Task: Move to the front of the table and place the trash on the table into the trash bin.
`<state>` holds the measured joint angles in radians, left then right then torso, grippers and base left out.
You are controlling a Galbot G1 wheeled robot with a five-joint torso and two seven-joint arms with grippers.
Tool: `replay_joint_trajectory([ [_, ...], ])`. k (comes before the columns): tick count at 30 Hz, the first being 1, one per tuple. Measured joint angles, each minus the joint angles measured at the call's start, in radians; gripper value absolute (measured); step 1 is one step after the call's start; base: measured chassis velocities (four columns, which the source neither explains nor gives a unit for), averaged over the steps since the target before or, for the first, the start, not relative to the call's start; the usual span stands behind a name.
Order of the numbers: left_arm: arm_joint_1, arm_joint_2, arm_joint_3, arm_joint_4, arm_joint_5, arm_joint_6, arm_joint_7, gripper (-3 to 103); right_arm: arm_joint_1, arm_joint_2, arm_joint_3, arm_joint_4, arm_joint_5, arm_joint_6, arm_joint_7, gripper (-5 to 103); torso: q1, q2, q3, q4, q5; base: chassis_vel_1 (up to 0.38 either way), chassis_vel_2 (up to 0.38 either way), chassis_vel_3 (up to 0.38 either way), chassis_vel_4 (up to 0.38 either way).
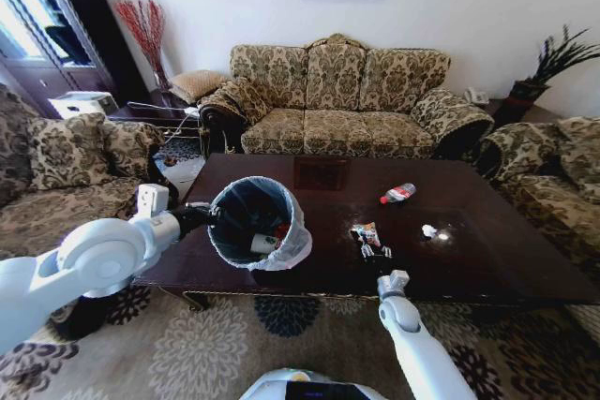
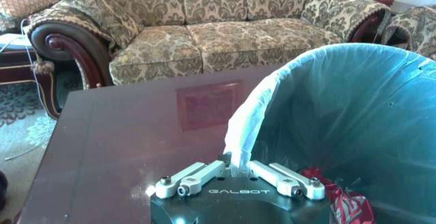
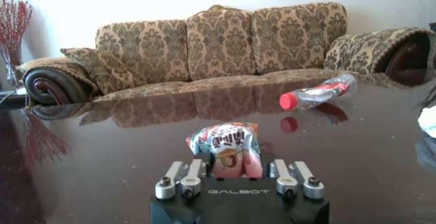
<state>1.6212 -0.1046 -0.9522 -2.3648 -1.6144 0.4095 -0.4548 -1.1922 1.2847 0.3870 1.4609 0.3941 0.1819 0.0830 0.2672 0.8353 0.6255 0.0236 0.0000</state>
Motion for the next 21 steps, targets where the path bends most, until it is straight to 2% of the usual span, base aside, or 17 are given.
replay_joint_trajectory([
  [4, 0.001, -0.002, -0.001, -0.001, 0.000, 0.000, -0.001, 0, -0.006, 0.002, -0.003, 0.003, 0.003, -0.002, -0.003, 22, 0.000, 0.000, 0.000, 0.0000, 0.0000, 0.000, 0.000, 0.000, 0.000],
  [6, 0.001, -0.002, -0.001, -0.001, 0.000, 0.000, -0.001, 0, -0.009, 0.002, -0.003, 0.007, 0.003, -0.002, -0.003, 22, 0.000, 0.000, 0.000, 0.0000, 0.0000, 0.000, 0.000, 0.000, 0.000],
  [7, 0.001, -0.002, -0.002, -0.001, -0.001, 0.000, -0.001, 0, -0.013, 0.002, -0.002, 0.013, 0.004, -0.002, -0.004, 17, 0.000, 0.000, 0.000, 0.0001, 0.0000, 0.000, 0.000, 0.000, 0.000],
  [8, 0.001, -0.002, -0.002, -0.001, -0.001, 0.000, -0.001, 0, -0.013, 0.002, -0.002, 0.013, 0.004, -0.002, -0.004, 17, 0.000, 0.000, 0.000, 0.0001, 0.0000, 0.000, 0.000, 0.000, 0.000],
  [9, 0.001, -0.002, -0.002, -0.001, -0.001, 0.000, -0.001, 0, -0.024, 0.001, 0.000, 0.031, 0.010, -0.001, -0.005, 9, 0.000, 0.000, 0.000, 0.0001, 0.0002, 0.000, 0.000, 0.000, 0.000],
  [14, 0.000, -0.004, -0.003, 0.001, -0.001, -0.001, 0.000, 0, -0.072, -0.010, 0.013, 0.115, 0.048, 0.050, -0.033, 1, 0.000, 0.000, 0.000, 0.0001, 0.0002, 0.000, 0.000, 0.000, 0.000],
  [16, 0.000, 0.000, -0.005, 0.006, -0.005, -0.001, 0.000, 0, -0.122, -0.024, 0.024, 0.229, 0.074, 0.085, -0.085, 0, 0.000, 0.000, 0.000, 0.0000, 0.0001, 0.000, 0.000, 0.000, 0.000],
  [17, 0.000, 0.000, -0.005, 0.006, -0.005, -0.001, 0.000, 0, -0.122, -0.024, 0.024, 0.229, 0.074, 0.085, -0.085, 0, 0.000, 0.000, 0.000, 0.0000, 0.0001, 0.000, 0.000, 0.000, 0.000],
  [20, -0.004, 0.028, -0.005, 0.019, -0.025, 0.002, -0.001, 0, -0.181, -0.071, 0.013, 0.485, 0.147, 0.093, -0.178, 0, 0.000, 0.000, 0.000, -0.0002, -0.0003, 0.000, 0.000, 0.000, 0.000],
  [21, -0.004, 0.028, -0.005, 0.019, -0.025, 0.002, -0.001, 0, -0.181, -0.071, 0.013, 0.485, 0.147, 0.093, -0.178, 0, 0.000, 0.000, 0.000, -0.0002, -0.0003, 0.000, 0.000, 0.000, 0.000],
])
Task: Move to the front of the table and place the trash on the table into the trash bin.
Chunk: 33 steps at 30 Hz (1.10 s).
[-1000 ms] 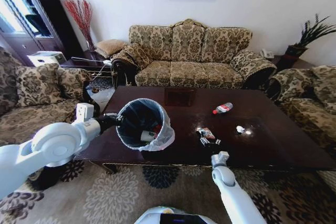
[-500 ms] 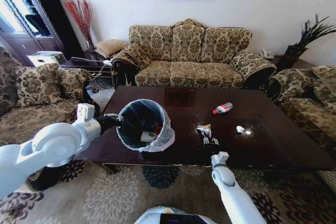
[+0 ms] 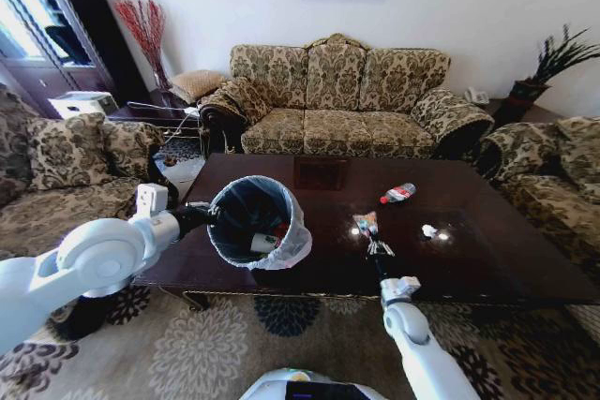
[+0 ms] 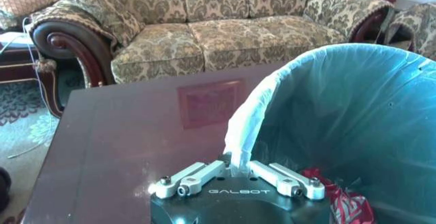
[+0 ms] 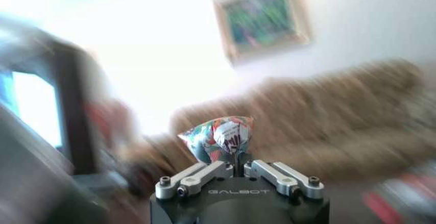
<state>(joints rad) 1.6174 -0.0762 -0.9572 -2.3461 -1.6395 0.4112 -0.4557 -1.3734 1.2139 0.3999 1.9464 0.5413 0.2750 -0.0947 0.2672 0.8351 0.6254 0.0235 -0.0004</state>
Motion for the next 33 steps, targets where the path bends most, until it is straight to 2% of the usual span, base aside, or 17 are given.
replay_joint_trajectory([
  [2, -0.012, 0.035, 0.000, 0.009, -0.025, 0.008, -0.002, 0, -0.007, -0.037, -0.024, 0.168, 0.055, -0.019, -0.076, 0, 0.000, 0.000, 0.000, 0.0002, 0.0001, 0.000, 0.000, 0.000, 0.000],
  [3, -0.012, 0.035, 0.000, 0.009, -0.025, 0.008, -0.002, 0, -0.007, -0.037, -0.024, 0.168, 0.055, -0.019, -0.076, 0, 0.000, 0.000, 0.000, 0.0002, 0.0001, 0.000, 0.000, 0.000, 0.000],
  [6, -0.020, 0.089, 0.000, 0.015, -0.048, 0.012, -0.004, 0, 0.060, -0.074, -0.093, 0.361, 0.126, -0.089, -0.136, 0, 0.000, 0.000, 0.000, 0.0002, 0.0002, 0.000, 0.000, 0.000, 0.000],
  [9, -0.020, 0.106, 0.000, 0.010, -0.055, 0.012, -0.007, 0, 0.101, -0.082, -0.136, 0.407, 0.139, -0.121, -0.145, 0, 0.000, 0.000, 0.000, 0.0004, 0.0006, 0.000, 0.000, 0.000, 0.000],
  [11, -0.020, 0.119, 0.002, -0.010, -0.065, 0.011, -0.015, 0, 0.148, -0.091, -0.203, 0.434, 0.138, -0.150, -0.159, 0, 0.000, 0.000, 0.000, 0.0005, 0.0004, 0.000, 0.000, 0.000, 0.000],
  [21, -0.048, 0.135, 0.002, -0.052, -0.096, 0.013, -0.026, 0, 0.114, -0.101, -0.253, 0.400, 0.039, -0.149, -0.217, 0, 0.000, 0.000, 0.000, 0.0000, 0.0004, 0.000, 0.000, 0.000, 0.000],
  [24, -0.052, 0.137, 0.002, -0.074, -0.102, 0.013, -0.028, 0, 0.107, -0.093, -0.270, 0.387, 0.013, -0.148, -0.222, 10, 0.000, 0.000, 0.000, 0.0000, 0.0006, 0.000, 0.000, 0.000, 0.000],
  [25, -0.052, 0.137, 0.002, -0.080, -0.102, 0.013, -0.030, 0, 0.105, -0.090, -0.276, 0.383, 0.005, -0.148, -0.223, 10, 0.000, 0.000, 0.000, 0.0000, 0.0004, 0.000, 0.000, 0.000, 0.000],
  [26, -0.052, 0.134, 0.002, -0.089, -0.102, 0.013, -0.035, 0, 0.102, -0.083, -0.287, 0.376, -0.007, -0.147, -0.229, 21, 0.000, 0.000, 0.000, 0.0000, 0.0005, 0.000, 0.000, 0.000, 0.000],
  [28, -0.053, 0.131, 0.002, -0.094, -0.103, 0.013, -0.036, 0, 0.102, -0.080, -0.290, 0.373, -0.011, -0.146, -0.231, 21, 0.000, 0.000, 0.000, 0.0003, 0.0004, 0.000, 0.000, 0.000, 0.000],
  [31, -0.062, 0.121, 0.002, -0.117, -0.110, 0.015, -0.040, 0, 0.101, -0.066, -0.297, 0.364, -0.027, -0.146, -0.236, 37, 0.000, 0.000, 0.000, 0.0003, 0.0002, 0.000, 0.000, 0.000, 0.000],
  [33, -0.062, 0.119, 0.002, -0.124, -0.112, 0.015, -0.042, 0, 0.101, -0.064, -0.298, 0.363, -0.029, -0.146, -0.236, 37, 0.000, 0.000, 0.000, 0.0002, 0.0003, 0.000, 0.000, 0.000, 0.000],
])
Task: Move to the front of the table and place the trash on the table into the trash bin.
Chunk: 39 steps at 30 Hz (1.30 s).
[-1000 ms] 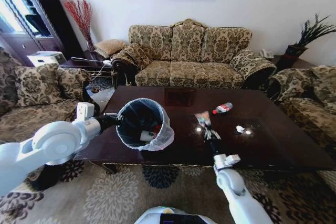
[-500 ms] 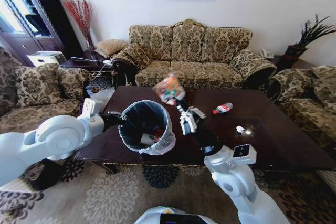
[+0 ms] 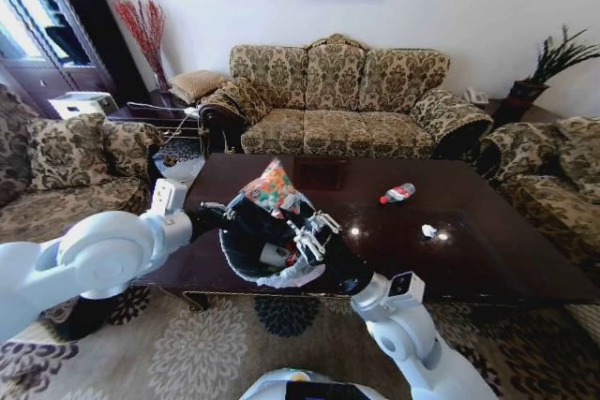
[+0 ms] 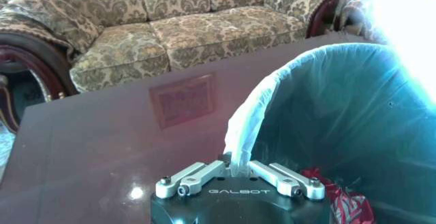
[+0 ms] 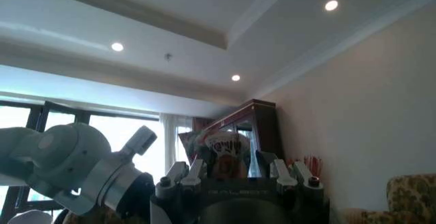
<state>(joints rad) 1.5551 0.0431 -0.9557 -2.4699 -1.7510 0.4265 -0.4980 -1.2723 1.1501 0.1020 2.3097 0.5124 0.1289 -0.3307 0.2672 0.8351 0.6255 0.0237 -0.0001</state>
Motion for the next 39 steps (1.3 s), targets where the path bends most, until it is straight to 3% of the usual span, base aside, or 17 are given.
replay_joint_trajectory([
  [2, 0.000, -0.008, 0.000, -0.024, -0.007, 0.006, -0.010, 0, -0.001, 0.005, -0.002, -0.001, -0.006, 0.000, 0.000, 54, 0.000, 0.000, 0.000, -0.0001, 0.0001, 0.000, 0.000, 0.000, 0.000],
  [4, 0.000, -0.011, 0.000, -0.029, -0.011, 0.009, -0.013, 0, -0.002, 0.008, -0.002, -0.001, -0.009, 0.000, -0.001, 54, 0.000, 0.000, 0.000, -0.0001, 0.0002, 0.000, 0.000, 0.000, 0.000],
  [7, 0.000, -0.017, 0.000, -0.032, -0.017, 0.015, -0.020, 0, -0.014, 0.016, 0.002, 0.005, -0.010, 0.006, -0.002, 71, 0.000, 0.000, 0.000, 0.0001, 0.0002, 0.000, 0.000, 0.000, 0.000],
  [10, 0.000, -0.020, -0.001, -0.033, -0.017, 0.017, -0.022, 0, -0.033, 0.023, 0.018, 0.028, -0.006, 0.008, 0.007, 71, 0.000, 0.000, 0.000, 0.0000, 0.0000, 0.000, 0.000, 0.000, 0.000],
  [11, 0.006, -0.027, -0.001, -0.033, -0.015, 0.018, -0.030, 0, -0.056, 0.032, 0.049, 0.054, -0.003, 0.008, 0.031, 82, 0.000, 0.000, 0.000, -0.0002, 0.0000, 0.000, 0.000, 0.000, 0.000],
  [13, 0.015, -0.036, -0.001, -0.033, -0.006, 0.019, -0.035, 0, -0.077, 0.041, 0.077, 0.066, 0.001, 0.011, 0.056, 87, 0.000, 0.000, 0.000, -0.0003, 0.0003, 0.000, 0.000, 0.000, 0.000],
  [14, 0.029, -0.057, 0.002, -0.033, 0.011, 0.021, -0.037, 0, -0.105, 0.051, 0.125, 0.070, 0.002, 0.013, 0.117, 96, 0.000, 0.000, 0.000, -0.0001, 0.0000, 0.000, 0.000, 0.000, 0.000],
  [17, 0.034, -0.076, 0.004, -0.032, 0.022, 0.022, -0.038, 0, -0.128, 0.061, 0.182, 0.067, 0.007, 0.002, 0.202, 99, 0.000, 0.000, 0.000, 0.0001, -0.0002, 0.000, 0.000, 0.000, 0.000],
  [19, 0.020, -0.096, -0.001, -0.015, 0.036, 0.022, -0.035, 0, -0.149, 0.074, 0.296, 0.036, 0.044, -0.042, 0.341, 100, 0.000, 0.000, 0.000, -0.0002, 0.0000, 0.000, 0.000, 0.000, 0.000],
  [22, 0.003, -0.120, -0.005, 0.017, 0.057, 0.018, -0.031, 0, -0.154, 0.076, 0.382, -0.002, 0.093, -0.104, 0.401, 100, 0.000, 0.000, 0.000, -0.0001, 0.0006, 0.000, 0.000, 0.000, 0.000],
  [28, 0.006, -0.177, 0.002, 0.040, 0.108, 0.013, -0.011, 0, -0.158, 0.084, 0.439, -0.037, 0.131, -0.163, 0.458, 100, 0.000, 0.000, 0.000, 0.0000, -0.0003, 0.000, 0.000, 0.000, 0.000],
  [39, 0.021, -0.249, 0.012, 0.041, 0.187, 0.012, 0.024, 0, -0.158, 0.102, 0.431, -0.129, 0.110, -0.161, 0.463, 100, 0.000, 0.000, 0.000, 0.0002, -0.0001, -0.061, -0.060, 0.072, 0.065],
])
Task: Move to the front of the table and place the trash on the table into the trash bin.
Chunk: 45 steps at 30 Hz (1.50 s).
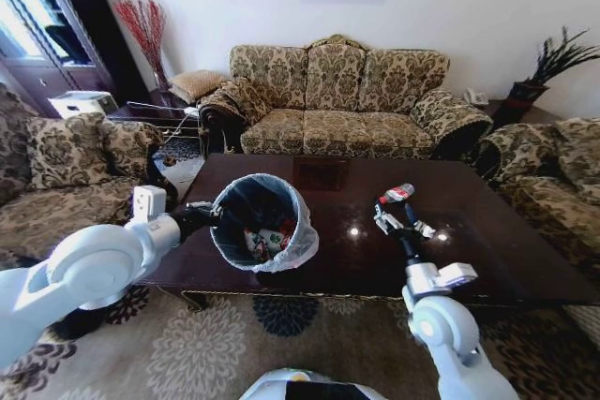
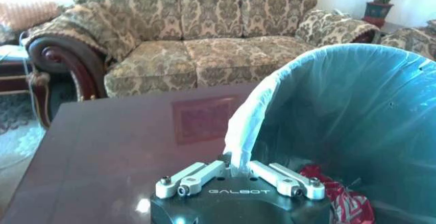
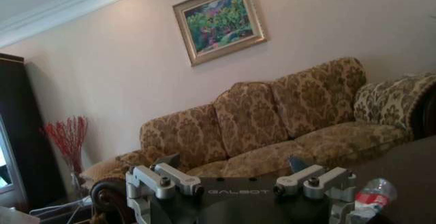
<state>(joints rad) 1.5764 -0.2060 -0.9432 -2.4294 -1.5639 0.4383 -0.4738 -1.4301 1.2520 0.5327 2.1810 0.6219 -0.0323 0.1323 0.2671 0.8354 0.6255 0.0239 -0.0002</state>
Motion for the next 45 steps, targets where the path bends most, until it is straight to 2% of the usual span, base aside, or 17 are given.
replay_joint_trajectory([
  [11, 0.005, 0.000, -0.001, -0.013, 0.060, -0.003, 0.034, 0, 0.055, 0.005, -0.011, -0.125, -0.013, 0.037, 0.009, 100, 0.000, 0.000, 0.000, -0.0009, 0.0009, -0.205, -0.192, 0.194, 0.200],
  [14, 0.006, 0.003, -0.001, -0.011, 0.085, -0.005, 0.047, 0, 0.110, 0.010, -0.019, -0.266, -0.069, 0.094, 0.013, 100, 0.000, 0.000, 0.000, -0.0006, 0.0008, -0.052, -0.072, 0.038, 0.030],
  [20, 0.009, -0.003, 0.004, -0.003, 0.094, -0.006, 0.049, 0, 0.207, 0.005, -0.028, -0.466, -0.119, 0.091, 0.002, 100, 0.000, 0.000, 0.000, 0.0005, -0.0008, 0.039, 0.038, -0.018, -0.008],
  [22, 0.012, -0.005, 0.010, 0.001, 0.100, -0.008, 0.052, 0, 0.273, 0.007, -0.041, -0.586, -0.155, 0.117, 0.041, 100, 0.000, 0.000, 0.000, 0.0008, -0.0006, 0.058, 0.073, -0.007, -0.022],
  [24, 0.012, -0.005, 0.011, 0.002, 0.102, -0.009, 0.054, 0, 0.296, 0.010, -0.045, -0.632, -0.163, 0.123, 0.057, 100, 0.000, 0.000, 0.000, 0.0008, 0.0000, 0.022, 0.036, 0.004, -0.016],
  [26, 0.016, -0.008, 0.014, 0.006, 0.106, -0.010, 0.057, 0, 0.332, 0.012, -0.050, -0.731, -0.169, 0.135, 0.070, 100, 0.000, 0.000, 0.000, -0.0003, 0.0004, 0.000, 0.000, 0.000, 0.000],
  [29, 0.020, -0.013, 0.017, 0.011, 0.111, -0.011, 0.060, 0, 0.338, 0.013, -0.048, -0.771, -0.169, 0.142, 0.061, 100, 0.000, 0.000, 0.000, -0.0009, 0.0012, 0.000, 0.000, 0.000, 0.000],
  [30, 0.022, -0.018, 0.019, 0.016, 0.115, -0.012, 0.063, 0, 0.335, 0.012, -0.044, -0.782, -0.172, 0.149, 0.052, 100, 0.000, 0.000, 0.000, -0.0010, 0.0003, 0.000, 0.000, 0.000, 0.000],
  [37, 0.024, -0.025, 0.028, 0.029, 0.125, -0.014, 0.067, 0, 0.347, -0.003, -0.039, -0.825, -0.157, 0.166, 0.036, 100, 0.000, 0.000, 0.000, 0.0001, -0.0001, 0.000, 0.000, 0.000, 0.000],
  [40, 0.024, -0.023, 0.029, 0.030, 0.124, -0.019, 0.067, 0, 0.352, -0.010, -0.038, -0.823, -0.141, 0.147, 0.025, 100, 0.000, 0.000, 0.000, -0.0001, 0.0000, 0.000, 0.000, 0.000, 0.000],
  [43, 0.023, -0.023, 0.029, 0.022, 0.119, -0.021, 0.069, 0, 0.368, -0.016, -0.043, -0.831, -0.130, 0.123, 0.018, 85, 0.000, 0.000, 0.000, -0.0005, 0.0003, 0.000, 0.000, 0.000, 0.000],
  [44, 0.023, -0.023, 0.029, 0.022, 0.119, -0.021, 0.069, 0, 0.368, -0.016, -0.043, -0.831, -0.130, 0.123, 0.018, 85, 0.000, 0.000, 0.000, -0.0005, 0.0003, 0.000, 0.000, 0.000, 0.000],
  [45, 0.024, -0.025, 0.029, 0.020, 0.118, -0.021, 0.069, 0, 0.376, -0.018, -0.045, -0.840, -0.131, 0.117, 0.015, 80, 0.000, 0.000, 0.000, -0.0003, 0.0003, 0.000, 0.000, 0.000, 0.000],
])
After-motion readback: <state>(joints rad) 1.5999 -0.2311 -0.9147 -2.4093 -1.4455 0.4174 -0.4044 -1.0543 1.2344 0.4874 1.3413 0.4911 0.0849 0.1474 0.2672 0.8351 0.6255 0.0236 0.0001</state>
